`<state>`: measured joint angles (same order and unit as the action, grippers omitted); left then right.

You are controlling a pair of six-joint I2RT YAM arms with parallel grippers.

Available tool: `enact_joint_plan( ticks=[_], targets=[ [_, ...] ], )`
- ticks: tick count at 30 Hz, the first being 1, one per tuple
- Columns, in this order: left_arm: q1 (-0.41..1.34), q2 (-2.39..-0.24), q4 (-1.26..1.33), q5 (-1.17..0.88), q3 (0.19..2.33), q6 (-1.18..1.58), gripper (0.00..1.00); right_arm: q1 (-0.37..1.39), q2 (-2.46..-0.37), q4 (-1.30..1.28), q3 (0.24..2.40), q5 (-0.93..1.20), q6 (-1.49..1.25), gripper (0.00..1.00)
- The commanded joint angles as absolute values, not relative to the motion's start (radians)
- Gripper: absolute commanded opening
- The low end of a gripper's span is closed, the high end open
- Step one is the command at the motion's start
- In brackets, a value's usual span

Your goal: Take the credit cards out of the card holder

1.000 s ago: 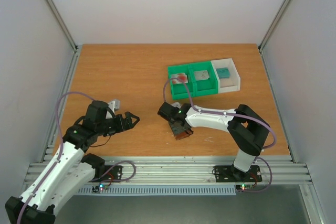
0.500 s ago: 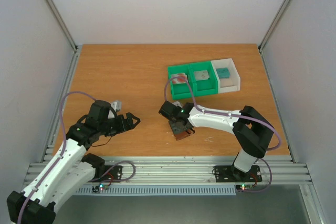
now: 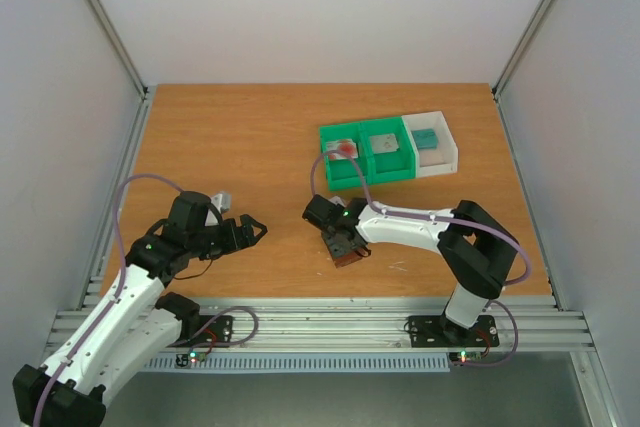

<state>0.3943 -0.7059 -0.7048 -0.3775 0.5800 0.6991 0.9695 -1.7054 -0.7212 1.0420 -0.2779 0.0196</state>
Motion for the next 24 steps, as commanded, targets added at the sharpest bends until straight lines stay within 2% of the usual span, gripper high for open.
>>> enact_joint_plan(
  ticks=[1, 4, 7, 10, 20, 24],
  targets=[
    [0.399, -0.695, -0.672, -0.387, 0.578, 0.687, 0.95, 0.963, -1.749, -0.706, 1.027, -0.294, 0.011, 0.3],
    [0.4, -0.693, -0.674, -0.388, 0.577, 0.689, 0.95, 0.963, -1.769, -0.724, 1.025, -0.32, 0.002, 0.23],
    [0.399, -0.69, -0.674, -0.389, 0.578, 0.689, 0.95, 0.963, -1.77, -0.736, 1.026, -0.333, 0.002, 0.09],
    [0.399, -0.688, -0.693, -0.381, 0.588, 0.678, 0.95, 0.963, -1.763, -0.747, 1.034, -0.334, 0.002, 0.01],
    [0.399, -0.69, -0.704, -0.382, 0.599, 0.692, 0.93, 0.964, -1.697, -0.737, 1.061, -0.215, -0.048, 0.01],
    [0.399, -0.723, -0.595, -0.477, 0.546, 0.713, 0.84, 0.963, -1.647, -0.719, 1.077, -0.136, -0.084, 0.01]
  ],
)
